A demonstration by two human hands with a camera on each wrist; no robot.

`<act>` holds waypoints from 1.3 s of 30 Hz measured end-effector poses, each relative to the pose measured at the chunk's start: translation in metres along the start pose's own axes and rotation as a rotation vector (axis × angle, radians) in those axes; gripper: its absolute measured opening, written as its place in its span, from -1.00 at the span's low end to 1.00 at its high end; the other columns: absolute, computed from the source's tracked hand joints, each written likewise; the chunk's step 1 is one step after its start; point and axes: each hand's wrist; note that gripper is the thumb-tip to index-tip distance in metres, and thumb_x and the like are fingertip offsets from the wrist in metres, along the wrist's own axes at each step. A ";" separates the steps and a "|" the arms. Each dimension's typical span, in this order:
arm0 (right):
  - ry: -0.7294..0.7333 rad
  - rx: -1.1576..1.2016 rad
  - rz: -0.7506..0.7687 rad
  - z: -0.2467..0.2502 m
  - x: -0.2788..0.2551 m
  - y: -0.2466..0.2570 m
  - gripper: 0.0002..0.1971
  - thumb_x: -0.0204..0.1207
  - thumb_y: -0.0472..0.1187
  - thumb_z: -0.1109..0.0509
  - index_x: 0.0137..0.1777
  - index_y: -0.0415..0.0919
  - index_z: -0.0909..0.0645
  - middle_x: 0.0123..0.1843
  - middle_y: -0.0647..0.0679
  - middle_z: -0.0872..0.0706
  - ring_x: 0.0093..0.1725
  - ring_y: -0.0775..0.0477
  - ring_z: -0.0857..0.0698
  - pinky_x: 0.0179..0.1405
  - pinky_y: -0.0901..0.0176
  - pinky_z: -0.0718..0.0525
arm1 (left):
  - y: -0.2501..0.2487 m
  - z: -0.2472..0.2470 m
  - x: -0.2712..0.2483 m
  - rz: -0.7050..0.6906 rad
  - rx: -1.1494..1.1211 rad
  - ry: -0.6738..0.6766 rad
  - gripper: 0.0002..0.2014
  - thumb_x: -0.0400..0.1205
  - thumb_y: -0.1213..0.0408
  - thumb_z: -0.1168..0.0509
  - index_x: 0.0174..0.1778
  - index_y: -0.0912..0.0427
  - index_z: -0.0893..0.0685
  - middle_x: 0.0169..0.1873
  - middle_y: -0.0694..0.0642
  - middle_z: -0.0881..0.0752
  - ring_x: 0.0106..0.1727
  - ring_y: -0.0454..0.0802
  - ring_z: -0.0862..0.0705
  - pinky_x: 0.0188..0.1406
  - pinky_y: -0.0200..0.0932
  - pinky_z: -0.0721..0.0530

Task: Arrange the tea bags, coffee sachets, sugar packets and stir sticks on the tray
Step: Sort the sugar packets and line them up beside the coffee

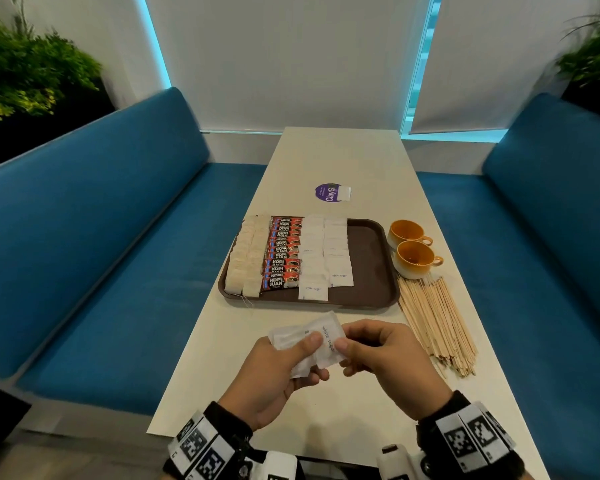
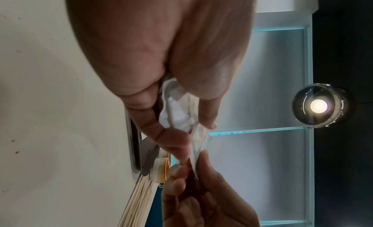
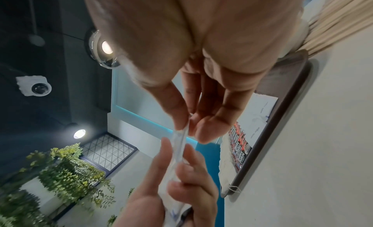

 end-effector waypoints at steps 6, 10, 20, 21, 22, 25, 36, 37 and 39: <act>-0.020 0.042 -0.071 0.003 0.001 -0.008 -0.80 0.64 -0.47 -0.38 -0.06 -0.35 -0.85 -0.01 -0.41 -0.80 -0.18 -0.22 -0.72 -0.23 0.01 -0.72 | 0.000 0.005 0.001 0.033 -0.087 -0.085 -0.64 0.57 0.01 -0.44 -0.02 0.29 -0.73 -0.25 0.25 -0.65 -0.31 0.14 -0.63 -0.28 -0.09 -0.59; -0.052 -0.009 -0.001 0.003 0.000 -0.006 -0.78 0.61 -0.44 -0.47 0.04 -0.13 -0.86 -0.02 -0.38 -0.74 -0.18 -0.23 -0.80 -0.23 0.01 -0.76 | 0.002 0.005 -0.001 0.030 -0.011 0.019 -0.71 0.52 0.14 -0.52 0.02 0.28 -0.79 -0.13 0.25 -0.69 -0.25 0.07 -0.62 -0.26 -0.13 -0.61; -0.061 -0.030 0.135 0.005 -0.004 -0.003 -0.79 0.49 -0.50 -0.56 -0.12 -0.15 -0.79 -0.11 -0.24 -0.80 -0.22 -0.26 -0.77 -0.12 -0.08 -0.82 | 0.008 0.003 0.007 -0.062 0.017 -0.018 -0.71 0.54 0.53 -0.49 0.19 0.40 -0.79 -0.11 0.28 -0.79 -0.24 0.06 -0.70 -0.23 -0.19 -0.72; -0.064 -0.063 0.130 0.006 -0.005 -0.002 -0.77 0.48 -0.50 -0.57 -0.07 -0.12 -0.83 -0.12 -0.21 -0.82 -0.24 -0.23 -0.79 -0.10 -0.06 -0.83 | 0.008 0.003 0.007 -0.059 0.019 -0.015 -0.71 0.54 0.53 -0.49 0.19 0.41 -0.79 -0.11 0.29 -0.79 -0.24 0.07 -0.69 -0.24 -0.18 -0.72; -0.069 -0.088 0.125 0.006 -0.005 -0.001 -0.74 0.48 -0.49 -0.58 -0.01 -0.11 -0.85 -0.13 -0.18 -0.84 -0.25 -0.21 -0.80 -0.11 0.02 -0.82 | 0.007 0.003 0.007 -0.053 0.019 -0.013 -0.72 0.54 0.50 -0.50 0.18 0.40 -0.79 -0.11 0.29 -0.79 -0.24 0.08 -0.69 -0.25 -0.17 -0.72; -0.074 -0.132 0.117 0.005 -0.007 0.002 -0.66 0.45 -0.49 -0.61 0.12 -0.09 -0.85 -0.14 -0.12 -0.86 -0.29 -0.17 -0.81 -0.15 0.19 -0.78 | 0.005 0.001 0.007 -0.044 0.019 -0.052 -0.78 0.59 0.29 -0.50 0.08 0.33 -0.77 -0.14 0.26 -0.78 -0.26 0.11 -0.66 -0.34 -0.12 -0.67; -0.013 -0.110 0.099 0.005 -0.002 -0.005 -0.65 0.43 -0.46 -0.64 0.14 -0.07 -0.86 -0.26 -0.21 -0.85 -0.31 -0.16 -0.82 -0.12 0.18 -0.76 | -0.002 -0.002 0.009 -0.032 -0.002 -0.135 -0.73 0.66 0.10 -0.42 -0.06 0.29 -0.73 -0.19 0.32 -0.74 -0.35 0.08 -0.60 -0.49 -0.14 -0.57; -0.018 -0.111 0.097 0.006 -0.001 -0.006 -0.65 0.43 -0.45 -0.64 0.14 -0.07 -0.86 -0.26 -0.21 -0.85 -0.31 -0.16 -0.82 -0.12 0.18 -0.76 | -0.002 -0.002 0.010 -0.016 -0.018 -0.153 -0.71 0.67 0.08 -0.40 -0.03 0.30 -0.73 -0.18 0.32 -0.76 -0.34 0.09 -0.62 -0.48 -0.12 -0.58; -0.035 -0.114 0.094 0.007 0.002 -0.008 -0.65 0.43 -0.44 -0.64 0.14 -0.06 -0.85 -0.26 -0.23 -0.85 -0.30 -0.16 -0.81 -0.11 0.15 -0.79 | -0.002 -0.001 0.013 0.013 -0.054 -0.172 -0.68 0.69 0.05 -0.38 0.04 0.30 -0.73 -0.16 0.33 -0.78 -0.34 0.12 -0.65 -0.43 -0.09 -0.63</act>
Point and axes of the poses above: each hand's wrist, its own x-axis towards the middle knuckle, its own z-axis out of the back of the hand, y = z × x
